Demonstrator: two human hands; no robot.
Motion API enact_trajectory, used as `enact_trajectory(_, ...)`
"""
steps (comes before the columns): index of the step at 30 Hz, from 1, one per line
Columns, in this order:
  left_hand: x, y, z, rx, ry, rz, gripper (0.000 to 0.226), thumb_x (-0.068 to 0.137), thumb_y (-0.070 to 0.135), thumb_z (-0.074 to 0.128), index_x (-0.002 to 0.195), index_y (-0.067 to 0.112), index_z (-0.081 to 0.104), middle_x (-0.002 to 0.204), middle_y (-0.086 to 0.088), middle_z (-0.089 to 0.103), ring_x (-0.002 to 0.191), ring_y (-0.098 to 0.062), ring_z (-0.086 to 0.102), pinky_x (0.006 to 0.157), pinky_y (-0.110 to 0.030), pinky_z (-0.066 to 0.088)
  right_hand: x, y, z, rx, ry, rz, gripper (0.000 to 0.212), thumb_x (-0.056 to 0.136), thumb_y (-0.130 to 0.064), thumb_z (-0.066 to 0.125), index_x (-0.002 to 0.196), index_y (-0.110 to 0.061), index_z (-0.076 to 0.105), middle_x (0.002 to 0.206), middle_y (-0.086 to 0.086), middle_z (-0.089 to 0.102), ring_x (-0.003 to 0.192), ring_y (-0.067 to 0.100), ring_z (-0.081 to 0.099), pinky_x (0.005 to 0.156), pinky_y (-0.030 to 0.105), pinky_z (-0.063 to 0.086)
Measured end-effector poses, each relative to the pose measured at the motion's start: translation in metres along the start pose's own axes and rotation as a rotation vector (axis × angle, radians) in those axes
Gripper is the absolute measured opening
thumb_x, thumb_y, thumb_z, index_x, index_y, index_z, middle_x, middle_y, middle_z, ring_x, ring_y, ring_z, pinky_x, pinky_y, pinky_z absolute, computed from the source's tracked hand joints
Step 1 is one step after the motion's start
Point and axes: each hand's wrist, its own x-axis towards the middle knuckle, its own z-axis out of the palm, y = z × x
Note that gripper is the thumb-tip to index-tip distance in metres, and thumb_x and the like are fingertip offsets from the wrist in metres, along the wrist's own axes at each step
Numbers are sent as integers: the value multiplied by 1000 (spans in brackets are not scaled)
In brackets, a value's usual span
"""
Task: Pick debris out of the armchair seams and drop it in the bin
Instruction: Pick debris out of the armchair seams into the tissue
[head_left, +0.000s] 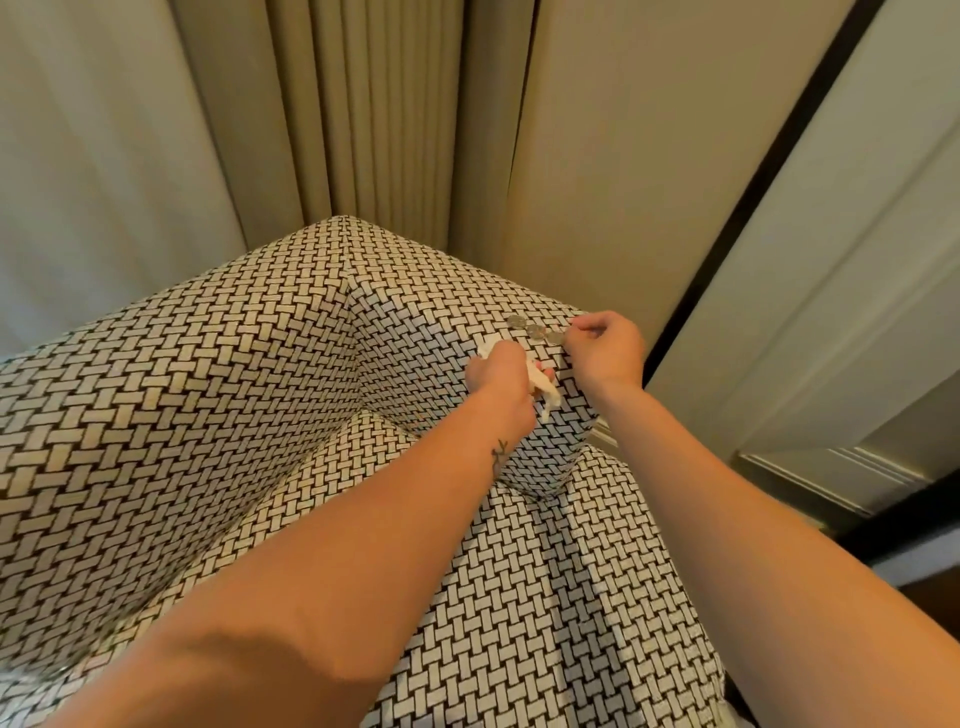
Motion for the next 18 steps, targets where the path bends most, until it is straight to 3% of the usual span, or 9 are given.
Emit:
enact_trajectory(3, -10, -3, -1, -24, -67, -28, 17, 96, 17, 51, 107, 5, 55, 83, -14, 63, 66, -26, 63, 66, -35, 55, -22, -2, -19, 44, -93, -79, 13, 98, -13, 58, 94, -21, 67, 92, -10, 66, 87, 7, 62, 77, 23, 51)
enact_trajectory(7, -40, -18, 4, -143, -202, -107, 48, 99, 42, 39, 114, 5, 64, 90, -11, 68, 78, -25, 65, 62, -32, 49, -59, 2, -42, 19, -302, -191, 15, 101, -22, 57, 109, -18, 69, 101, -4, 68, 85, 8, 65, 68, 16, 52)
enact_trajectory(10, -68, -30, 7, -183, -246, -165, 59, 101, 48, 35, 94, -2, 66, 89, -15, 69, 88, -28, 65, 76, -38, 51, -84, 13, -58, -126, -371, -256, 20, 101, -26, 59, 118, -18, 66, 111, -3, 62, 95, 8, 61, 84, 22, 51)
enact_trajectory(12, -80, -42, 10, -203, -265, -193, 58, 100, 50, 36, 95, 1, 65, 88, -15, 67, 88, -28, 64, 85, -40, 52, -97, 22, -72, -170, -340, -260, 26, 100, -27, 59, 124, -17, 66, 115, -4, 59, 101, 9, 58, 91, 24, 47)
enact_trajectory(16, -97, -82, 14, -201, -318, -252, 52, 98, 51, 36, 101, 7, 64, 85, -11, 65, 84, -26, 63, 86, -38, 50, -113, 52, -106, -191, -292, -200, 26, 98, -23, 61, 122, -18, 69, 114, -1, 60, 94, 7, 59, 84, 24, 43)
enact_trajectory(18, -108, -104, 17, -187, -346, -295, 52, 99, 50, 35, 100, 6, 63, 87, -13, 64, 84, -28, 63, 82, -38, 52, -127, 71, -123, -193, -288, -145, 29, 100, -26, 58, 126, -16, 66, 122, 1, 54, 103, 11, 57, 92, 29, 47)
